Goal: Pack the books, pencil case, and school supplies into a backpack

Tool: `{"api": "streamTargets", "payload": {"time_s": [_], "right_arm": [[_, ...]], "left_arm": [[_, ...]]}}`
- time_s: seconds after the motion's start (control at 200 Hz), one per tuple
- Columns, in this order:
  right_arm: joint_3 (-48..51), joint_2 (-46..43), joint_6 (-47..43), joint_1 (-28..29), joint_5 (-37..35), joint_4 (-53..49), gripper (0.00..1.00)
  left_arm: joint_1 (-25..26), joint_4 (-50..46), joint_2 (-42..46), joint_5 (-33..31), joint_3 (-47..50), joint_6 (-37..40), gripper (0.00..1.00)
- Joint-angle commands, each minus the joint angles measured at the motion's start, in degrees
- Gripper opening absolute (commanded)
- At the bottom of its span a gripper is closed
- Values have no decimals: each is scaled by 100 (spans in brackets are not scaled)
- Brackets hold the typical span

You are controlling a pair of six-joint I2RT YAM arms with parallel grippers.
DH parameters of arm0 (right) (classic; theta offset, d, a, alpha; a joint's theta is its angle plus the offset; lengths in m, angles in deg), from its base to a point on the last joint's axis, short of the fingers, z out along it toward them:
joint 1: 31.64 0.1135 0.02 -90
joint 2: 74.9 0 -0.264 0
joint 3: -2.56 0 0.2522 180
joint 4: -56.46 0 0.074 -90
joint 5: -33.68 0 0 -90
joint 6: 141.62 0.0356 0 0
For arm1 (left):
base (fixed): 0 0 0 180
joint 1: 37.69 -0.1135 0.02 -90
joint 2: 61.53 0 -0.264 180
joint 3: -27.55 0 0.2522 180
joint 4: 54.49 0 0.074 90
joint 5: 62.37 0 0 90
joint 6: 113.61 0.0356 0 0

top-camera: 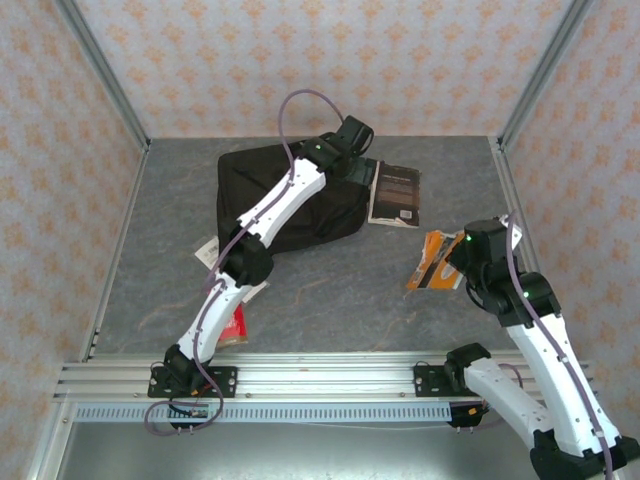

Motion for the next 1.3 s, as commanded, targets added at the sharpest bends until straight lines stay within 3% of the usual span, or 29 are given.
{"api": "streamTargets", "payload": {"time_s": [0.0, 0.15, 0.34, 0.606, 0.896, 1.146, 1.291], "right_arm": [[39, -65, -107, -34, -61, 180, 0], [59, -6, -134, -50, -32, 258, 0], [32, 40, -160, -57, -14, 291, 0], [12, 47, -152, -58, 55, 321, 0], [48, 203, -126, -56, 570, 708, 0], [-300, 282, -429, -66, 1091, 1258, 0], [-609, 394, -425, -63, 1749, 1691, 0]], "left_arm": [[118, 164, -151, 314, -101, -139, 80], [118, 22, -281, 254, -64, -115, 71], [110, -35, -325, 160, 130, -54, 50], [39, -206, -172, 306, 140, -121, 0], [40, -377, 957, 644, 563, -110, 0], [35, -210, 2363, 584, 1883, -6, 0], [29, -34, 3159, 522, 2616, 14, 0]]}}
